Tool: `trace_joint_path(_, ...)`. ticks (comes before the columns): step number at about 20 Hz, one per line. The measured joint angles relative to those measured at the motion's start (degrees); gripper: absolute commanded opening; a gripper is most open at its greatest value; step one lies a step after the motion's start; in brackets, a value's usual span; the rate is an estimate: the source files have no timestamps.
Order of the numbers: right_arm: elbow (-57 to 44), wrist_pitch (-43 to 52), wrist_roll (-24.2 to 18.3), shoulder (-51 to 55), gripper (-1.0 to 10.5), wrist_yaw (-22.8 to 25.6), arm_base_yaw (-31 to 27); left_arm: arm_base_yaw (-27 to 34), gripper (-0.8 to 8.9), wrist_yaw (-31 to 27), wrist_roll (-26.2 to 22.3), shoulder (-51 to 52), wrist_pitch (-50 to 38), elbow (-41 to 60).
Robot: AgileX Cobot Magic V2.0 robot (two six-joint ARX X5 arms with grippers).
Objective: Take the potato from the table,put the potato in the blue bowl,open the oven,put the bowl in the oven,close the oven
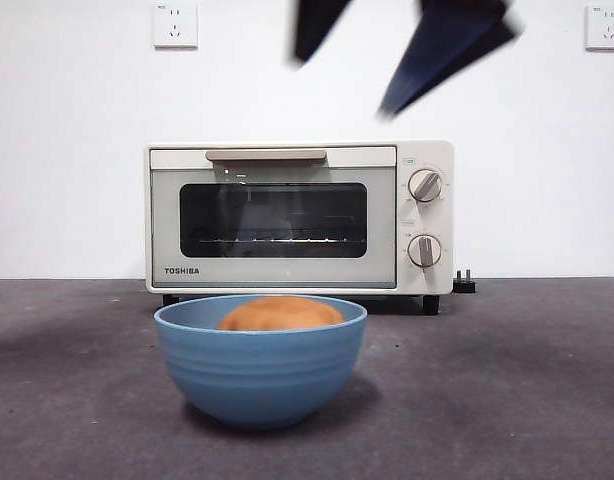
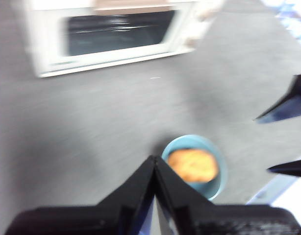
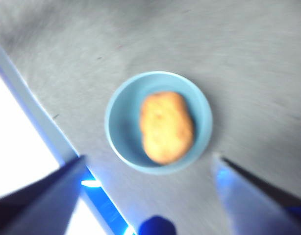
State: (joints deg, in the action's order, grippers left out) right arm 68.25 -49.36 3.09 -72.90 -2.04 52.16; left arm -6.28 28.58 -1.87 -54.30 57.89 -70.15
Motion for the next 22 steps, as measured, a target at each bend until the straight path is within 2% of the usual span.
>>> trace_joint_path(1, 0.0, -1.7, 0.9, 3.0, 0.2, 2.0, 0.0, -0.2, -0.06, 1.5, 0.0, -3.0, -3.1, 0.0)
trace_joint_path(2, 0.0, -3.5, 2.0, 6.0, -0.2, 3.9, 0.0, -0.6, -0.06, 2.7, 0.3, -6.6, -6.8, 0.0)
trace_joint_path(6, 0.0, -9.9, 7.6, 17.0, -0.1, 12.2, 0.0, -3.0, -0.06, 6.5, 4.1, -19.9, -20.1, -0.2)
trace_joint_path(9, 0.0, -16.1, 12.5, 23.5, -0.1, 17.1, 0.0, -5.2, -0.06, 7.9, 6.3, -30.1, -27.1, -4.6)
trace_joint_path(13, 0.0, -24.4, 18.5, 28.3, -0.1, 23.0, 0.0, -7.9, -0.06, 7.4, 7.8, -41.4, -29.0, -15.9)
trace_joint_path(17, 0.0, -26.8, 22.0, 32.0, -0.1, 24.3, 0.0, -9.5, -0.06, 4.5, 8.0, -50.1, -28.8, -27.2)
trace_joint_path(22, 0.0, -28.3, 25.7, 35.8, -0.1, 25.4, 0.0, -10.4, -0.06, -3.0, 6.9, -53.7, -27.4, -31.9)
